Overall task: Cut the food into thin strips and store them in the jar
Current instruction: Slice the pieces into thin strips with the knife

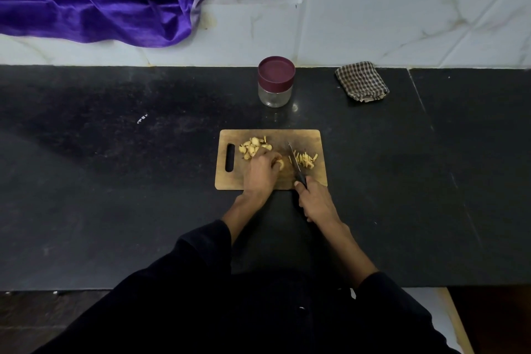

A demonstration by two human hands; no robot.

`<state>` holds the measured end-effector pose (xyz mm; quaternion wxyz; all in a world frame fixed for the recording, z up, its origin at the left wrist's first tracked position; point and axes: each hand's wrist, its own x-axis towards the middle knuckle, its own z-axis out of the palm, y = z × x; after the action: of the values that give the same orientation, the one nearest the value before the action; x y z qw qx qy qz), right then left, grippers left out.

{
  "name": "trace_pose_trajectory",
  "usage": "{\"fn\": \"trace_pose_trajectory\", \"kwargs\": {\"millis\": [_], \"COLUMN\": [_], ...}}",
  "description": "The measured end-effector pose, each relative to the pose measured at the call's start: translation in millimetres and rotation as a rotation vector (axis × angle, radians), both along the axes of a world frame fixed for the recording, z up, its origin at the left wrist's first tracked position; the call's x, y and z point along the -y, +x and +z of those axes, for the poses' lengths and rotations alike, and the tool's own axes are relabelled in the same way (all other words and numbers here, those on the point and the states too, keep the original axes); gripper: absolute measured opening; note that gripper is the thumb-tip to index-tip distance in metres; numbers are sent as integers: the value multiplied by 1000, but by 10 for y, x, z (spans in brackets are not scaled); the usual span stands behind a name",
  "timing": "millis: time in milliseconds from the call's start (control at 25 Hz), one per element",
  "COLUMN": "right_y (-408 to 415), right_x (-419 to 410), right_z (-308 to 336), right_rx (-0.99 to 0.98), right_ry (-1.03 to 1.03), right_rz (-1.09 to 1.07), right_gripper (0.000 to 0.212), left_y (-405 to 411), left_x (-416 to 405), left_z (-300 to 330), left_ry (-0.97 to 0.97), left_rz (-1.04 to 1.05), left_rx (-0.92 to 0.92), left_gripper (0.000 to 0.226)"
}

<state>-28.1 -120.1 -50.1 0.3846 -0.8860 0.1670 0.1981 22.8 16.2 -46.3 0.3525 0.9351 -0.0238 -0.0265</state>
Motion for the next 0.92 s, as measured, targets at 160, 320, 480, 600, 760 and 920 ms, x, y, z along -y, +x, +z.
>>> {"fn": "trace_pose_trajectory", "kwargs": {"millis": [160,320,480,600,760,920], "right_y": [-6,-7,-6,-10,-18,-12], "right_x": [12,19,24,18,18,11], "right_z": [-9,-14,-5,9,10,18], "right_rx": [3,7,2,9,12,6], "right_ry": [17,23,27,28,24,14], "right_rz": [-2,2,0,6,4,1], "right_gripper": [23,24,23,23,26,26], "left_y": [-28,98,145,124,77,16], "left_x": [-194,-342,-345,-345,-314,-158], "left_z": [-4,49,57,62,99,142], "left_ry": [-81,-67,18,-8,-103,-131], "left_rz": [134,175,134,151,158,67], "left_rx": [71,16,-1,21,76,40], "left_gripper": [24,29,31,28,26,23]}}
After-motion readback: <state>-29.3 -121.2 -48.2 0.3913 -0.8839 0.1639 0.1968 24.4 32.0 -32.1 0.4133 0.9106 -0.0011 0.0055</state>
